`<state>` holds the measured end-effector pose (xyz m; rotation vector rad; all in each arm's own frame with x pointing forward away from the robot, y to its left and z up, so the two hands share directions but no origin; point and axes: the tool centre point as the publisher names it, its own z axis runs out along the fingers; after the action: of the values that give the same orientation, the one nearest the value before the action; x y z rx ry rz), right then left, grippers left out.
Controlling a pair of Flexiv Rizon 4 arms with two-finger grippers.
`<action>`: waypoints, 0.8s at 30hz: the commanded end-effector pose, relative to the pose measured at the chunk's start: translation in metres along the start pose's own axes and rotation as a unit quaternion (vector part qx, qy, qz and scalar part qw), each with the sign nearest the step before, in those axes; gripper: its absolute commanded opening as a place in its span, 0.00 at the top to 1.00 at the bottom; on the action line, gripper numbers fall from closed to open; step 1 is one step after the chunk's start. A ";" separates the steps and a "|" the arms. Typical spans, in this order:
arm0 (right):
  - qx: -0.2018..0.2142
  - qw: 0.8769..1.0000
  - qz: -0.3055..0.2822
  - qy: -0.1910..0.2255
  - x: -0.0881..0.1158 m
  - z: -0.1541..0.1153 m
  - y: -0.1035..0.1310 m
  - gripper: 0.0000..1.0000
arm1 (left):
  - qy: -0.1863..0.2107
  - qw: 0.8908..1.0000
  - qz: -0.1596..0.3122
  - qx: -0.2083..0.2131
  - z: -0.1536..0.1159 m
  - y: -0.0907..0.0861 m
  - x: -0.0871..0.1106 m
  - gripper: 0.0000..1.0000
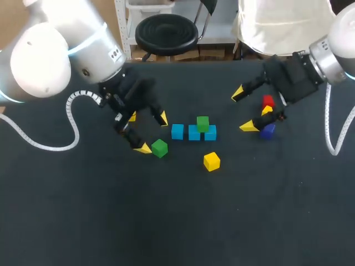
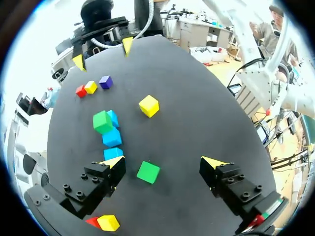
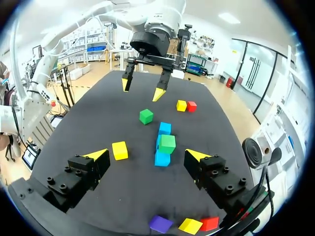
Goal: Place the blue cubes, place green cubes on the blue cubes, place the yellow cubes on the green cubes, then place the red cubes on the yellow cubes, and place purple cube on the red cubes.
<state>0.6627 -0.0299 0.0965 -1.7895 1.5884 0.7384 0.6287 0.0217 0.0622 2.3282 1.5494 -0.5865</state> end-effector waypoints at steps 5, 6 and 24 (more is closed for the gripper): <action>0.000 1.000 0.000 -0.001 0.000 0.000 0.000 0.00 | -0.001 1.000 0.001 0.005 0.000 0.004 0.001 0.00; 0.000 1.000 0.000 -0.001 0.000 0.000 0.000 0.00 | -0.001 1.000 0.001 0.005 0.000 0.004 0.001 0.00; 0.000 1.000 0.000 -0.001 0.000 0.000 0.000 0.00 | 0.010 0.995 0.083 0.059 0.026 -0.003 0.016 0.00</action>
<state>0.6625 -0.0299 0.0966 -1.7890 1.5886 0.7382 0.6178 0.0297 0.0340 2.5006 1.3465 -0.6033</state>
